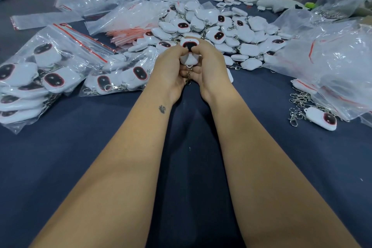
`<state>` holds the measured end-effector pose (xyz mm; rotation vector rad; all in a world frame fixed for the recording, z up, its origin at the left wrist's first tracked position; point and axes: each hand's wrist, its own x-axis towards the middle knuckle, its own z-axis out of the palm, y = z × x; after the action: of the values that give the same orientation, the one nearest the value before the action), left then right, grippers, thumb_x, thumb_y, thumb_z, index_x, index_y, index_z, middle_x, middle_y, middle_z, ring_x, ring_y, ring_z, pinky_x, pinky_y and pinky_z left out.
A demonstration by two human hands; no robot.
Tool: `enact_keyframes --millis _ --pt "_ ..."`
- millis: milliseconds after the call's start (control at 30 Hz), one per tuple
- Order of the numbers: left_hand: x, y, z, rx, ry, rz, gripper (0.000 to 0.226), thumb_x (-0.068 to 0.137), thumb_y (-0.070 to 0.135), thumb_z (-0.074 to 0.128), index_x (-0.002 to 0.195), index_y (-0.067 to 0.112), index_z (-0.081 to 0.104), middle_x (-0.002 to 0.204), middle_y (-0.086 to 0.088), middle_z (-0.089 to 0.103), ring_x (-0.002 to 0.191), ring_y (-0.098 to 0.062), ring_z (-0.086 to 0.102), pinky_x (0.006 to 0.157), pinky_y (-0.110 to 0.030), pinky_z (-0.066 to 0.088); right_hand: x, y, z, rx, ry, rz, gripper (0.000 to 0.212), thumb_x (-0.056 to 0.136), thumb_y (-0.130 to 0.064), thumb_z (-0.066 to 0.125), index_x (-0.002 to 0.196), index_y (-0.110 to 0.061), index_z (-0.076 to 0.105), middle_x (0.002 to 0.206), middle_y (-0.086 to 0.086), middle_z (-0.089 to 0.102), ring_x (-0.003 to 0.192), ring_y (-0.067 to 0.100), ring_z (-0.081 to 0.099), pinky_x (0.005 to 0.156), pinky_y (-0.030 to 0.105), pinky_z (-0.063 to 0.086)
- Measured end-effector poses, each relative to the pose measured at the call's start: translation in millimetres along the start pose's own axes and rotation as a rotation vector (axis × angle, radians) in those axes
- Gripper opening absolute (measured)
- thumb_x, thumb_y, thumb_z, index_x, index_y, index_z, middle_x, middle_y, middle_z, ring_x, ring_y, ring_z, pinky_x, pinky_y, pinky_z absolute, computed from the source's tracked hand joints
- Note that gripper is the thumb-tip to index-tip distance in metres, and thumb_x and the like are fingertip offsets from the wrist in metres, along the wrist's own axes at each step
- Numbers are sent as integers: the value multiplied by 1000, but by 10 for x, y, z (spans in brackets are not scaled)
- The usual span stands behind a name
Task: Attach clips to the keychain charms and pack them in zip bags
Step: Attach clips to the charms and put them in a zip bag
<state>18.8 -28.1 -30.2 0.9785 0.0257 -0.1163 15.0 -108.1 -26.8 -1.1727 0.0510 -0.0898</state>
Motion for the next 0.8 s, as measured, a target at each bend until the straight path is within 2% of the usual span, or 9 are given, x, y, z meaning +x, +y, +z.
enact_keyframes --millis 233,333,533,800 --pt "-8 5 19 44 23 -3 25 92 4 42 72 12 53 49 4 54 39 -6 42 43 -17 30 8 15 15 -27 31 -44 25 89 0 48 83 -18 66 72 6 62 54 18 58 49 25 46" --pt "6 -3 25 61 48 -14 24 92 4 42 72 13 53 51 5 54 43 -7 42 48 -20 29 13 8 22 -37 34 -42 27 90 1 46 83 -18 64 72 5 62 54 16 58 48 24 48" --pt "-13 -4 34 35 46 3 26 92 3 44 70 13 54 47 7 53 37 -4 44 40 -16 31 11 4 25 -31 43 -40 26 90 1 46 84 -16 64 74 7 60 56 17 56 49 25 45" --pt "8 -10 28 144 58 35 24 90 1 47 72 12 58 53 2 60 46 -11 53 47 -20 39 0 0 21 -46 51 -45 24 87 0 49 85 -16 66 68 0 61 63 16 57 56 26 45"
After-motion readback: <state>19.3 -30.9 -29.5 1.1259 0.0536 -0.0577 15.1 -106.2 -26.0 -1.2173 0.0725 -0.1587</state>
